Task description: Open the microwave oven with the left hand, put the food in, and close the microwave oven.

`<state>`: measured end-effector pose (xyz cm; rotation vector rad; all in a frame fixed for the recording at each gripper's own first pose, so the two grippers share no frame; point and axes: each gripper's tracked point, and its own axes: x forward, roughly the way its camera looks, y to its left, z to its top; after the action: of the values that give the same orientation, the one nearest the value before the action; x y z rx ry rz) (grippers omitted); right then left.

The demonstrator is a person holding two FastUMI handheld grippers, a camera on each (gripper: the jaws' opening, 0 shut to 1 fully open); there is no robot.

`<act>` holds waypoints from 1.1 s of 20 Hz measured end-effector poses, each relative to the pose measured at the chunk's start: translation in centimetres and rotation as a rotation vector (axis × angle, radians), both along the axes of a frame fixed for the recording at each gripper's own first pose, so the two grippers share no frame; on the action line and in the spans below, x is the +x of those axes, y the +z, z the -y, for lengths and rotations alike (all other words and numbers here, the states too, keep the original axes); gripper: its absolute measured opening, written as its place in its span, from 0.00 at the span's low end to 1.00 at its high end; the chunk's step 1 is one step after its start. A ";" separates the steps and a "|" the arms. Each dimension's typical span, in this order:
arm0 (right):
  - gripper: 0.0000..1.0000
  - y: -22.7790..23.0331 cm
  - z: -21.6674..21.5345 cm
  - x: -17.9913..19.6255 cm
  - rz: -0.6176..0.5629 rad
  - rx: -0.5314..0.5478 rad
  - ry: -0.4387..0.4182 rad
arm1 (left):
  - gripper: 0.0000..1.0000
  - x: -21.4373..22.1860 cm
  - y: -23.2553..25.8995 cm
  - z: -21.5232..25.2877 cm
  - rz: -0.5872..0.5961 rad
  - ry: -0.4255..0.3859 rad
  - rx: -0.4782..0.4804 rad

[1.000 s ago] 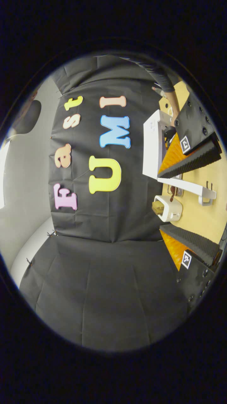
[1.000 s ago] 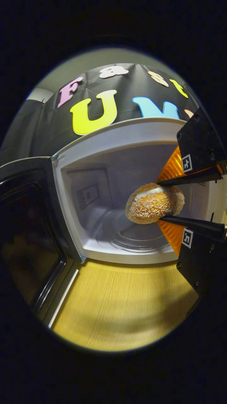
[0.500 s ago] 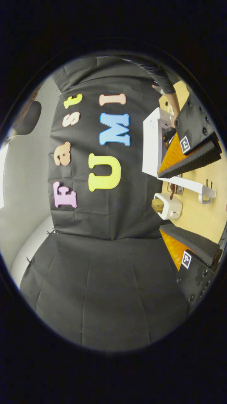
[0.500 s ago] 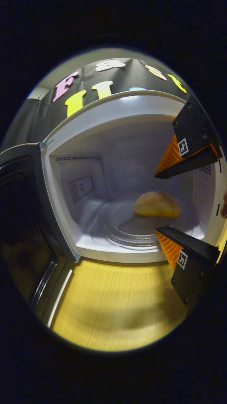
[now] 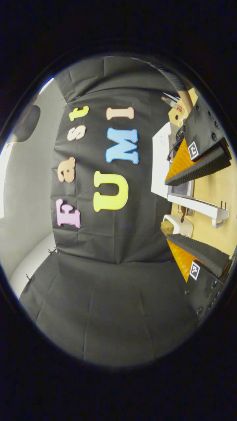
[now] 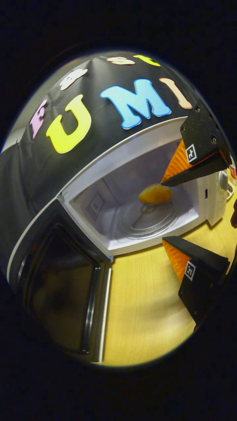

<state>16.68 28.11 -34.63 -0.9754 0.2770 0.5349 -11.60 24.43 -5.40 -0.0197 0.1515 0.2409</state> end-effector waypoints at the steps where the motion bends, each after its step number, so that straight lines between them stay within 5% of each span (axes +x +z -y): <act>1: 0.93 0.7 0.6 -0.8 -0.011 0.041 -0.014 | 0.96 0.7 0.0 0.8 0.004 -0.020 -0.007; 7: 0.93 5.4 5.2 -4.1 -0.040 0.287 -0.110 | 0.94 3.9 -0.2 4.3 0.029 -0.127 -0.028; 14: 0.92 13.2 8.6 -9.1 -0.127 0.731 -0.246 | 0.96 6.4 -1.8 7.0 0.035 -0.223 -0.101; 22: 0.92 23.7 14.5 -12.3 0.111 0.928 -0.373 | 0.93 8.7 -4.0 9.0 0.001 -0.326 -0.160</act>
<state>4.43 13.60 -10.93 -0.0418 0.0806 0.2115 -2.93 15.45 -9.41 -0.1529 0.1699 -0.0972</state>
